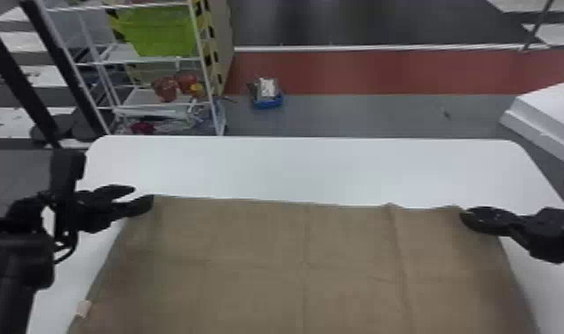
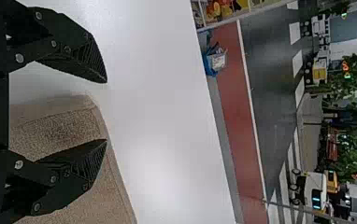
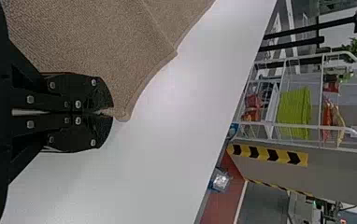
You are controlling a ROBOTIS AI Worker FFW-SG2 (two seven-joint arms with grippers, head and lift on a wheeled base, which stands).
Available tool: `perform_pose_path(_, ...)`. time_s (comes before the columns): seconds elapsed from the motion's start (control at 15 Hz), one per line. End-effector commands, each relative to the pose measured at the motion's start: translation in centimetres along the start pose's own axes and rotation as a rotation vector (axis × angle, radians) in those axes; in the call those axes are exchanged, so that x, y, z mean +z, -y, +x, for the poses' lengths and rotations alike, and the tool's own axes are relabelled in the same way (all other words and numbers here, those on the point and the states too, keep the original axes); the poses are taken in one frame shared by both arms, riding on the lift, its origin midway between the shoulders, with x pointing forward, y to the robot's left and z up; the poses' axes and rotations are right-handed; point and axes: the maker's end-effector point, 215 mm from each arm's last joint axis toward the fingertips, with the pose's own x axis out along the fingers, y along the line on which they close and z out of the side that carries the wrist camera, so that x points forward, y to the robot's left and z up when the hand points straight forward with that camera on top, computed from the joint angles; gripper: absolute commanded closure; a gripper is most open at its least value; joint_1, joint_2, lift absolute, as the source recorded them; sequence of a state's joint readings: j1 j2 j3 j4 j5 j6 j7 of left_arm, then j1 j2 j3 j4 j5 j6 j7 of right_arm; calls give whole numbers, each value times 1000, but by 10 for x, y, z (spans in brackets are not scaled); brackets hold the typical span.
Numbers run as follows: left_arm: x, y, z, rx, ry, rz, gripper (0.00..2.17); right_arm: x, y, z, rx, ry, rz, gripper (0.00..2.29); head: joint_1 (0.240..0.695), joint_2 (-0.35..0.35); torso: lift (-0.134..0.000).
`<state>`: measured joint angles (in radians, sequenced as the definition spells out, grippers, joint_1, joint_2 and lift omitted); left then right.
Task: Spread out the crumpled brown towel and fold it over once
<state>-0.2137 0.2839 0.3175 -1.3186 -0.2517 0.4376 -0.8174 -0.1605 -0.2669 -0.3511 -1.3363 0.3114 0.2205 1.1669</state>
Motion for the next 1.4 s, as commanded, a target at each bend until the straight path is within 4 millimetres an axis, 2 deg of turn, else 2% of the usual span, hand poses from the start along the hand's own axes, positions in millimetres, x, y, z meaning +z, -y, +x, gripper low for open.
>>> perform_pose_path(0.0,-5,-5,-1,10,-14,7,518,2,0,2,3,6,-12,1349,695,60,-123)
perform_pose_path(0.4,-10,-10,0,20,-35,19,522,3,0,3,5,8,-12,1349,695,78,-123)
perform_pose_path(0.53,-8,-7,1,7,-29,12,691,3,0,3,6,10,-18,1349,695,78,-123)
perform_pose_path(1.2,-13,-1,2,-22,-53,0,701,2,0,3,6,15,-30,1352,695,66,-123)
perform_pose_path(1.27,-14,-1,2,-23,-56,-2,765,2,0,3,7,17,-30,1352,695,66,-123)
perform_pose_path(1.33,-13,-1,3,-22,-54,-3,1160,2,0,3,7,17,-30,1352,695,67,-123)
